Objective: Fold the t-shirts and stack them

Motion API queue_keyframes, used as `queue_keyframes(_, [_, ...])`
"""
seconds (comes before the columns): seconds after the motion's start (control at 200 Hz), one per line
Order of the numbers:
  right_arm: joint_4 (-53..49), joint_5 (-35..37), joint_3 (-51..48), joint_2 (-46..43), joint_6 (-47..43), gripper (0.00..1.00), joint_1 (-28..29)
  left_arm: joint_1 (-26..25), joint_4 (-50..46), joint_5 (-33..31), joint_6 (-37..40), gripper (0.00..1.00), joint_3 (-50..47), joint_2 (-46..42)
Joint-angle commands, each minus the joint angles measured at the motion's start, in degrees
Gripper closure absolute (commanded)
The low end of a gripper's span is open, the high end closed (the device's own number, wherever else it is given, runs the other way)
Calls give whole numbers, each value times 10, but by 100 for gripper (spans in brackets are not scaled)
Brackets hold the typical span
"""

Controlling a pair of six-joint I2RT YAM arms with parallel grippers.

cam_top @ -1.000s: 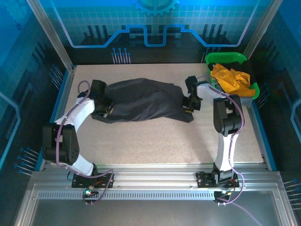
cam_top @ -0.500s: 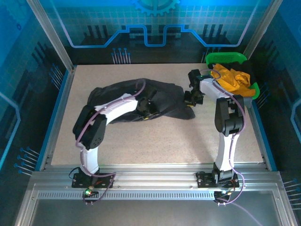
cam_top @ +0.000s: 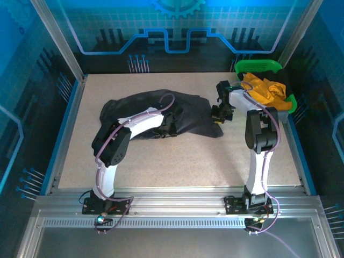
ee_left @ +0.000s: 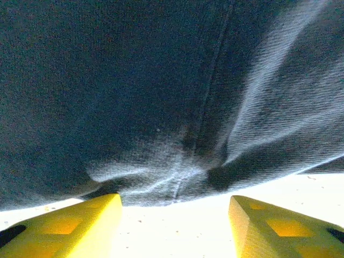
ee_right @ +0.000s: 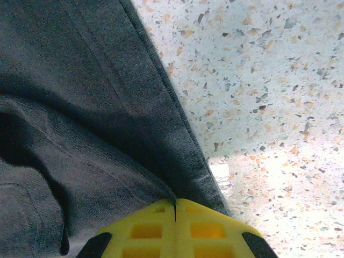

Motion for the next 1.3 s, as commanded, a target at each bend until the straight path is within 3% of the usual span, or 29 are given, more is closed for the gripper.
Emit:
queue_keyframes(0.0, [-18, -8, 17, 11, 2, 100, -9, 10, -7, -42, 21, 57, -14, 5])
queue_keyframes(0.125, [-20, -4, 16, 11, 0, 100, -9, 25, 9, -53, 41, 86, -1, -5])
queue_keyframes(0.245, [-21, -1, 19, 11, 1, 100, -10, 26, 0, -52, 62, 100, 20, -10])
queue_keyframes(0.52, [-27, -1, 37, 18, 0, 100, -10, 59, 15, 1, 97, 100, 28, -16])
queue_keyframes(0.825, [-38, 5, 50, 30, -2, 100, -9, 83, -18, 58, 143, 100, 130, 52])
queue_keyframes(1.21, [-42, 11, 57, 36, -3, 100, -10, 80, -11, 135, 112, 100, 66, 38])
queue_keyframes(1.296, [-43, 9, 62, 40, -3, 100, -11, 80, -8, 127, 105, 80, 63, 30])
